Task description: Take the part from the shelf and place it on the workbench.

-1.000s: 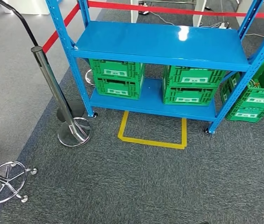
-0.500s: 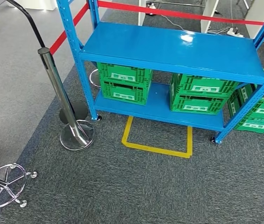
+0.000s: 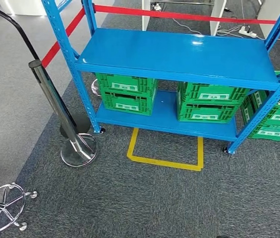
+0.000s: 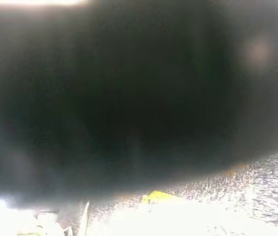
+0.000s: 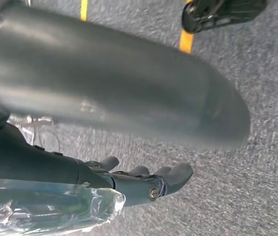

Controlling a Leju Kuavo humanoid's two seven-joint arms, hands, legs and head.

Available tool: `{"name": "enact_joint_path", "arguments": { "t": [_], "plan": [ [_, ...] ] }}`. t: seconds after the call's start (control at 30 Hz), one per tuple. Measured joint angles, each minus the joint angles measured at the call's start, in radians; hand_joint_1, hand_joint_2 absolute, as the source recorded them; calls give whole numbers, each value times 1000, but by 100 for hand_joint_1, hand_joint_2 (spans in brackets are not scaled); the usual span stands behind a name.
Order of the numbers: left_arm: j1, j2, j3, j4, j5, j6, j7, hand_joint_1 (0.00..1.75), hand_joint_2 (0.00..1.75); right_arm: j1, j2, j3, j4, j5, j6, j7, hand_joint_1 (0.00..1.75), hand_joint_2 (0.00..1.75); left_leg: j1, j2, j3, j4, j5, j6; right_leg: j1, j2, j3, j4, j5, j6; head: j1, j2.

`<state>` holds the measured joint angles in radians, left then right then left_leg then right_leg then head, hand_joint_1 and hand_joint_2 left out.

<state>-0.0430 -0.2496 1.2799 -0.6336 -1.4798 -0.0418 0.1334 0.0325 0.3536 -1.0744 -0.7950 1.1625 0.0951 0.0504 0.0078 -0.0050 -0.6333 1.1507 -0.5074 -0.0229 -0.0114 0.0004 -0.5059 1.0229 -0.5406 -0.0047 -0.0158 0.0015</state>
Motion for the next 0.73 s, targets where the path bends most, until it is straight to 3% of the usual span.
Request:
{"name": "enact_joint_path", "arguments": {
  "t": [0.03,0.1,0.2,0.23,0.33,0.47,0.73],
  "plan": [
    [-2,0,4,0,0,0,0,0,175,1,0,4,0,-17,0,4,0,175,-2,1,15,-52,17,4,1,0,3,1,-6,5,-1,0],
    [-5,-1,10,-1,0,0,0,0,175,4,0,15,-3,-56,1,14,0,175,-4,2,28,-102,28,13,6,-1,0,3,-18,11,-2,0],
    [-5,-4,15,-3,0,1,0,0,175,9,0,28,-10,-106,3,26,0,175,-3,1,32,-112,42,13,10,-2,-2,3,-25,-16,-1,0],
    [-6,-4,17,-3,0,2,0,0,175,9,0,31,-12,-117,3,28,0,175,-4,1,33,-112,40,14,10,-2,-1,0,-22,-20,-1,0],
    [-9,-5,18,-6,0,2,0,0,175,10,0,40,-16,-131,3,31,0,175,-6,1,33,-112,37,22,9,-2,3,-9,-21,-11,-1,0],
    [-11,-6,18,-6,0,1,0,0,175,12,0,46,-18,-133,3,32,0,175,-6,1,33,-111,34,26,6,-2,8,-18,-21,21,-1,0],
    [-13,-6,27,-6,0,-4,0,0,175,25,0,69,-32,-197,3,51,0,175,-6,0,35,-112,34,27,6,-2,8,-18,-21,24,-1,0]
  ]
}}
